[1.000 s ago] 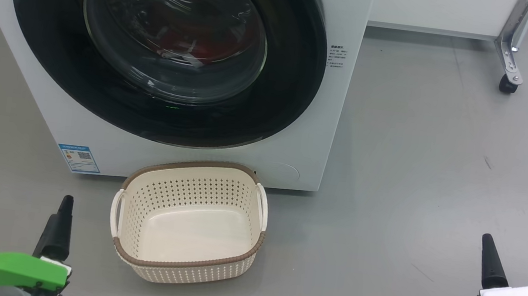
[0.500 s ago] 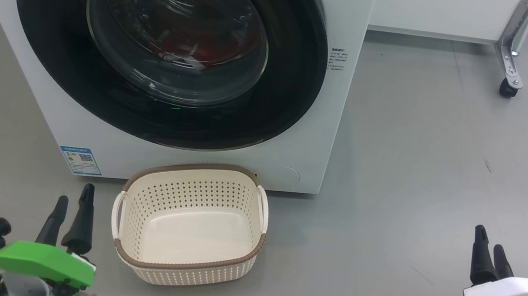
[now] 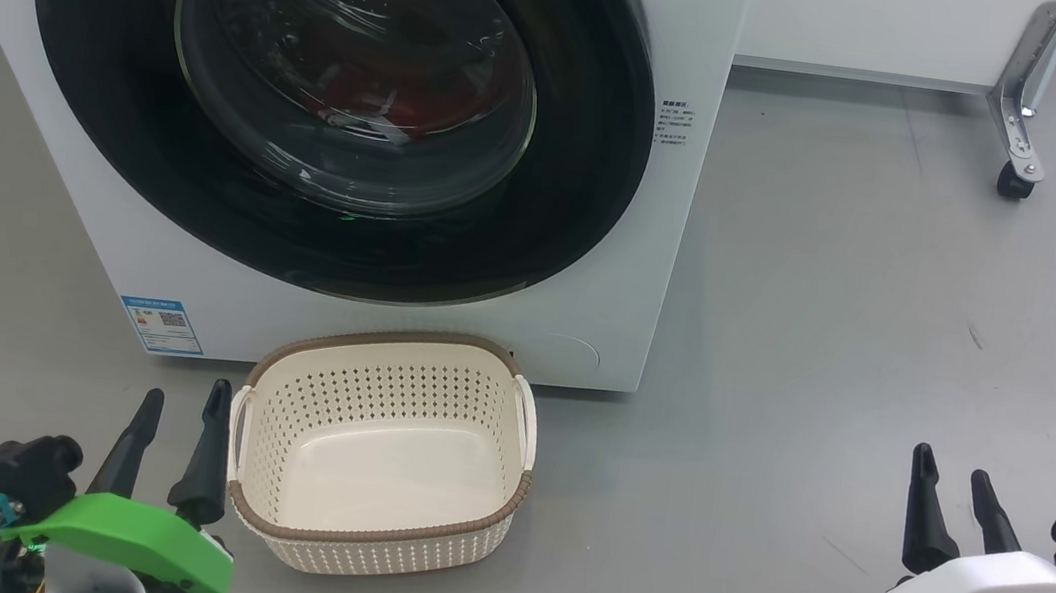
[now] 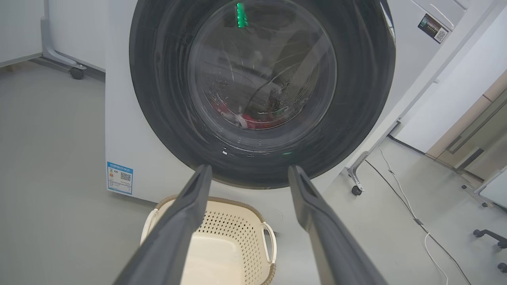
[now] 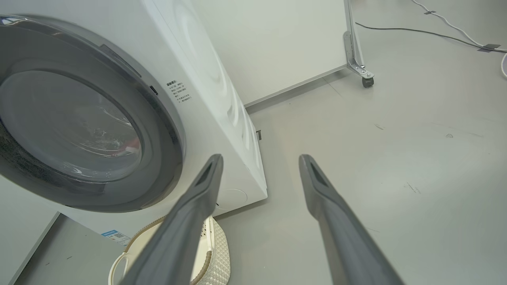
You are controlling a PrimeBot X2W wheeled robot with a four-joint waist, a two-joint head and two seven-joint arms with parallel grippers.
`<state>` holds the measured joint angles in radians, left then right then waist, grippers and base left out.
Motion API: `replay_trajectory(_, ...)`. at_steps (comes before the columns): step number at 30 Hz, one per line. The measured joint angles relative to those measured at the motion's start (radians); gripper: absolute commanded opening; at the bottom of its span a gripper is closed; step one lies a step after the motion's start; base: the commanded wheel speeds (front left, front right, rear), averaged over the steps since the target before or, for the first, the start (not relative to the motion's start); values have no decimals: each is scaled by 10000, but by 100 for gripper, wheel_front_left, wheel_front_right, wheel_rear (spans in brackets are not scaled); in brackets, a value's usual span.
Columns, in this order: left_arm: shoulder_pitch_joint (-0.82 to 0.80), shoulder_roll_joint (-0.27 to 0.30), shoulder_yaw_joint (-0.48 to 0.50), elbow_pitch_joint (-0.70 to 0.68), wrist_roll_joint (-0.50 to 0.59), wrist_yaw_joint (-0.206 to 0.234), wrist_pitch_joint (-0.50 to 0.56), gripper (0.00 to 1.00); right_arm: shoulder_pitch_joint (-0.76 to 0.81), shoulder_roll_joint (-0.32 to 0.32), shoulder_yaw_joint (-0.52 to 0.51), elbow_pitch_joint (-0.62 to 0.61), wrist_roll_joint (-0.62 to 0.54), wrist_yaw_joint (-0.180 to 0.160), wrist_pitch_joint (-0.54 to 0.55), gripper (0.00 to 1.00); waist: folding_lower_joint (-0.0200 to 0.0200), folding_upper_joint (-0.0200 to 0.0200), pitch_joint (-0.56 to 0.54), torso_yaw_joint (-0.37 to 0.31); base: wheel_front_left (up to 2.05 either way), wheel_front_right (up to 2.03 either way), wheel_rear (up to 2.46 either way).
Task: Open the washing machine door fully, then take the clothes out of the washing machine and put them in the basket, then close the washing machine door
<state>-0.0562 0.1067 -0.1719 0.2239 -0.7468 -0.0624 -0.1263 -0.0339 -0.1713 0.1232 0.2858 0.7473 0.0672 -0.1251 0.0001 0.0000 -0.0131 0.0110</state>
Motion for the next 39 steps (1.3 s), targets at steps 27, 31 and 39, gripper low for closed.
replay_trajectory(27,-2,-59,-702,581,3283,458,-988,100,3,-36,784,6,-3624,-272,-959,100,0,0,-26,77,0,0,0)
replay_trajectory(31,-7,-107,-754,658,3638,487,-1135,100,3,-21,780,4,-4036,-349,-1112,100,0,0,-23,79,0,0,0)
replay_trajectory(39,-50,-171,-786,869,4013,583,-1229,100,10,90,677,0,-4485,-437,-1197,100,0,0,4,68,0,0,0)
